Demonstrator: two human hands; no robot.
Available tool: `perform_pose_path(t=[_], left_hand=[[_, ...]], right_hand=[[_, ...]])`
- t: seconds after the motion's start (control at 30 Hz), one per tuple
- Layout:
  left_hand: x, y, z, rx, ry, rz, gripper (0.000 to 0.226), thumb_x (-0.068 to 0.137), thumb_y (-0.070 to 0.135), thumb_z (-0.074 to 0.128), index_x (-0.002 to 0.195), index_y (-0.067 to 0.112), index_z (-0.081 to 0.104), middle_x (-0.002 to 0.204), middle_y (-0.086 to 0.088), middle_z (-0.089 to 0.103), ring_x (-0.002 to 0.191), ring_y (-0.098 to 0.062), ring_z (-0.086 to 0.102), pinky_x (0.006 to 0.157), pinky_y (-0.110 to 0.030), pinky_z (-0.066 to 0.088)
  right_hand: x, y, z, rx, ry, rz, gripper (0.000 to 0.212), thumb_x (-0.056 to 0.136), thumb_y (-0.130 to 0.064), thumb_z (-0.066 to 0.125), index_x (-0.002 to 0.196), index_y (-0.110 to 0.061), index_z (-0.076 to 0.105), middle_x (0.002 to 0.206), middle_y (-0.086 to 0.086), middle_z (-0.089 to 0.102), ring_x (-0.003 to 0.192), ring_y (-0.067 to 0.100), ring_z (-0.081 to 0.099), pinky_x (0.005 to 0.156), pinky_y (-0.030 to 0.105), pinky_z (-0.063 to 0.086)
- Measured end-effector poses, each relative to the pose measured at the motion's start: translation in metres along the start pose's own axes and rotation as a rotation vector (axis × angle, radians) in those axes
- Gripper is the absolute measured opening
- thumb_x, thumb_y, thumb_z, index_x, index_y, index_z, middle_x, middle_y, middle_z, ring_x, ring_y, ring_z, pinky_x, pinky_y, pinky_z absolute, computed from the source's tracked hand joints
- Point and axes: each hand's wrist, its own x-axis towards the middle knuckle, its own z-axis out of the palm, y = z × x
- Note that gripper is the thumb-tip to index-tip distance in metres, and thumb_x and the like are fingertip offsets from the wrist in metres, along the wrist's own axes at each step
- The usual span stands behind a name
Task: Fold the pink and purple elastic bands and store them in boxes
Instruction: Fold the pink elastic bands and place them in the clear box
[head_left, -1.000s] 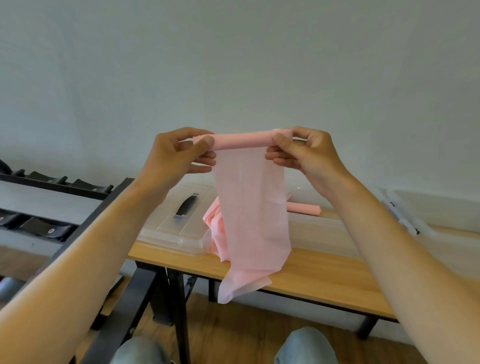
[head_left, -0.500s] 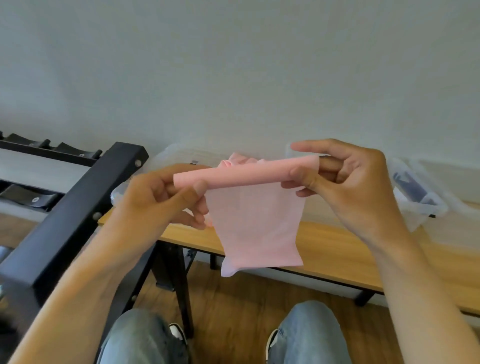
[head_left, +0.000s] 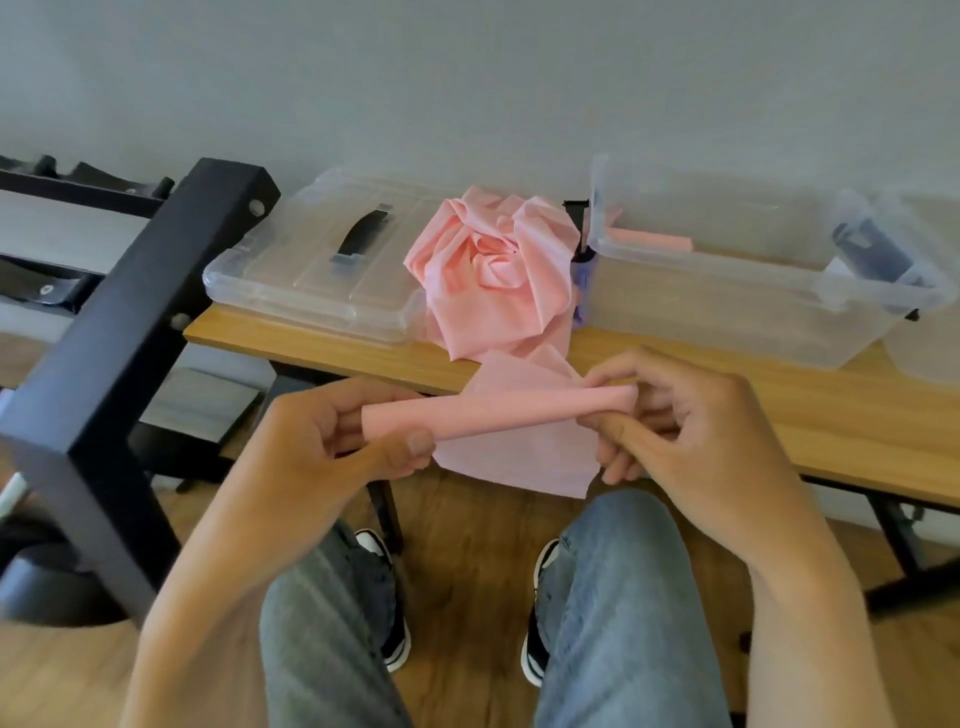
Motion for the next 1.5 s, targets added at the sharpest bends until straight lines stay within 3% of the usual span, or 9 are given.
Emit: perform_pose_path(t=[0.27,0.4,0.5,0.77,0.97,1.1,1.23,1.37,1.5], left_hand=[[-0.014,-0.028,0.013,-0.001,0.024,0.008,0.029,0.079,0.019,0.073,0.107,0.013,0.075,0.071,-0.013,0.072,0.056,-0.020,0.067,0.054,-0.023,0.058],[-0.018,-0.033,0.018,-0.117,0.021,-0.007,0.033,0.077,0.014,0.073,0.109,0.011,0.075,0.085,-0.011,0.076,0.067,-0.022,0.073,0.064,-0.026,0.062],[-0.017,-0.037,0.020,-0.163,0.056,-0.026,0.031,0.079,0.016,0.069,0.109,0.011,0.075,0.089,-0.010,0.078,0.070,-0.024,0.074,0.066,-0.029,0.064],[-0.019,-0.045,0.011,0.070,-0.087,-0.025,0.041,0.075,0.017,0.077,0.115,0.020,0.073,0.105,0.007,0.078,0.097,-0.013,0.075,0.083,-0.024,0.061],[-0.019,-0.046,0.018,-0.095,-0.095,-0.051,0.029,0.082,0.010,0.070,0.111,0.006,0.070,0.071,-0.014,0.073,0.060,-0.024,0.072,0.059,-0.027,0.061],[-0.019,-0.047,0.020,-0.166,-0.049,-0.039,0.035,0.082,0.008,0.070,0.117,0.004,0.069,0.084,-0.012,0.077,0.073,-0.024,0.076,0.068,-0.031,0.064],[-0.019,-0.044,0.024,-0.255,0.045,-0.052,0.039,0.084,0.038,0.073,0.111,0.010,0.076,0.082,-0.014,0.077,0.072,-0.026,0.076,0.068,-0.032,0.064],[-0.019,-0.047,0.025,-0.204,0.033,-0.058,0.030,0.080,0.012,0.069,0.110,0.008,0.072,0.090,-0.012,0.079,0.076,-0.026,0.078,0.070,-0.031,0.065],[-0.020,-0.050,0.020,-0.129,-0.016,-0.054,0.049,0.074,0.013,0.075,0.123,0.017,0.068,0.107,-0.002,0.079,0.096,-0.021,0.077,0.083,-0.029,0.062]], right_hand=[[-0.037,0.025,0.021,0.371,0.093,0.150,0.027,0.085,-0.027,0.070,0.104,-0.009,0.073,0.087,0.008,0.080,0.077,0.022,0.079,0.067,0.028,0.063],[-0.041,0.030,0.024,0.370,0.129,0.170,0.016,0.089,-0.014,0.069,0.102,-0.006,0.072,0.088,0.007,0.080,0.078,0.023,0.079,0.066,0.027,0.063],[-0.042,0.029,0.021,0.428,0.145,0.204,0.029,0.082,-0.012,0.073,0.111,-0.010,0.071,0.093,0.003,0.081,0.084,0.021,0.080,0.071,0.023,0.062],[-0.047,0.031,0.015,0.220,0.145,0.140,0.027,0.077,-0.014,0.079,0.102,-0.022,0.078,0.093,-0.014,0.080,0.089,0.006,0.077,0.079,0.015,0.058],[-0.051,0.031,0.016,0.216,0.156,0.068,0.013,0.090,-0.015,0.071,0.102,-0.017,0.074,0.073,0.002,0.075,0.063,0.019,0.075,0.059,0.031,0.061],[-0.052,0.030,0.016,0.289,0.157,0.071,0.022,0.086,-0.008,0.073,0.108,-0.012,0.073,0.084,0.004,0.078,0.073,0.021,0.078,0.067,0.029,0.063],[-0.051,0.028,0.020,0.365,0.171,0.111,0.026,0.082,-0.015,0.075,0.107,-0.008,0.073,0.099,0.005,0.080,0.081,0.023,0.080,0.072,0.030,0.064],[-0.050,0.032,0.022,0.320,0.182,0.099,0.019,0.086,-0.006,0.074,0.105,-0.009,0.072,0.099,0.003,0.080,0.085,0.021,0.079,0.074,0.031,0.064],[-0.051,0.033,0.019,0.268,0.193,0.136,0.042,0.079,-0.008,0.081,0.116,-0.026,0.071,0.103,-0.010,0.080,0.096,0.013,0.077,0.081,0.026,0.062]])
